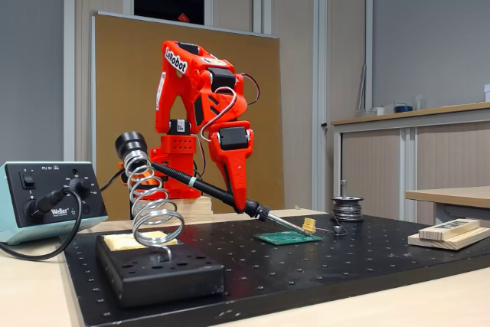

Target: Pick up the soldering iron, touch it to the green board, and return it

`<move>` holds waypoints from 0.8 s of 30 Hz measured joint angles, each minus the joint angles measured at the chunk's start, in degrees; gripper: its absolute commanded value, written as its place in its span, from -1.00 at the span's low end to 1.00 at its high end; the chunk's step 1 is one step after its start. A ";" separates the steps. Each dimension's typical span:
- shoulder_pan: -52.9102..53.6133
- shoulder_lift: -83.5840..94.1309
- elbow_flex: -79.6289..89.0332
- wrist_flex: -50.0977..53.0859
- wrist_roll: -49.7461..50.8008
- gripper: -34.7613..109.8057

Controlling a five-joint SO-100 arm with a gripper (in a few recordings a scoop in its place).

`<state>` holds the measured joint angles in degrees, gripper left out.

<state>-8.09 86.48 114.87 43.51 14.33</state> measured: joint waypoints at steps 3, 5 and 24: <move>0.00 0.00 0.00 0.00 0.00 -0.52; 0.00 0.00 0.00 0.00 0.00 -0.52; 8.70 1.05 -3.87 5.54 -14.50 -0.52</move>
<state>0.62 87.54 111.01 49.04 -0.18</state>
